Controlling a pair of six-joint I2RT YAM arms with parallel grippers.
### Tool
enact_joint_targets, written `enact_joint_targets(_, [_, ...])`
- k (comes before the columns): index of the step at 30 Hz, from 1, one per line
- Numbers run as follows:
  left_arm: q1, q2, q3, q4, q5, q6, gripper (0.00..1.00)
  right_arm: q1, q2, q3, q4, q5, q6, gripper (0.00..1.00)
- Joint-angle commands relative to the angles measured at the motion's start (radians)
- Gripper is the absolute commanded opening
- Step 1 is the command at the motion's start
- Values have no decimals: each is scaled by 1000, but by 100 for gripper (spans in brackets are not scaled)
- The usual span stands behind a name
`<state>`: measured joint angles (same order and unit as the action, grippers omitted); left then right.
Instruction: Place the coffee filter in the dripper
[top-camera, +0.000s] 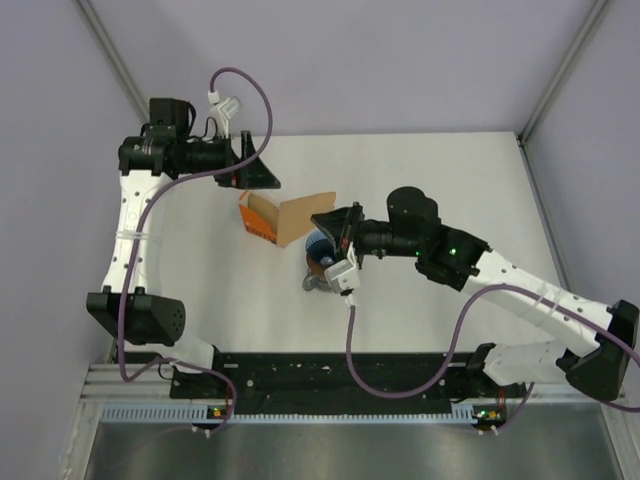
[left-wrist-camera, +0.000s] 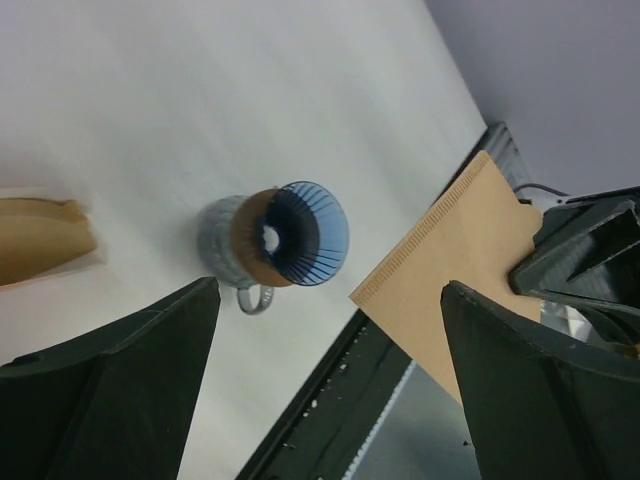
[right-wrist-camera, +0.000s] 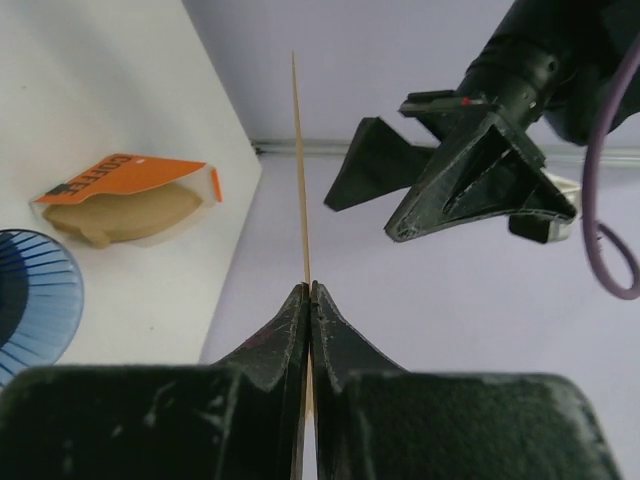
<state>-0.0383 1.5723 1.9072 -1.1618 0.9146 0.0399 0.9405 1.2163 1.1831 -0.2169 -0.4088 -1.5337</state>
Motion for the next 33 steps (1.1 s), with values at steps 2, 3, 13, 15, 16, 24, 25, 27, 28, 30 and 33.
enact_joint_targets(2, [-52,-14,-55,37,214,-107,99,21,-17,1,99,-59,-112,0])
enact_joint_targets(3, [-66,-20,-72,56,225,-127,99,21,-12,-2,109,-58,-114,0])
enact_joint_targets(13, [-124,-54,-178,203,306,-245,22,23,26,3,146,-81,-88,0])
enact_joint_targets(15, [-123,-55,-175,205,293,-252,0,21,34,3,152,-82,-31,0])
enact_joint_targets(16, [-120,-55,-175,203,279,-252,0,23,37,0,166,-75,28,1])
enact_joint_targets(24, [-60,-63,-135,183,23,-160,0,-124,-44,-111,577,-130,959,67])
enact_joint_targets(25, [-60,-66,-126,183,4,-149,0,-144,-47,-96,573,-130,1059,70])
enact_joint_targets(27, [-60,-69,-102,183,-17,-134,0,-204,-31,-63,533,-169,1304,74])
enact_joint_targets(28, [-60,-70,-87,179,-23,-121,0,-242,-12,-47,516,-201,1401,74])
enact_joint_targets(30, [-60,-74,-59,172,-28,-98,0,-323,35,-14,495,-248,1628,74])
enact_joint_targets(33, [-60,-74,-28,146,-26,-61,0,-431,127,30,503,-339,1935,66])
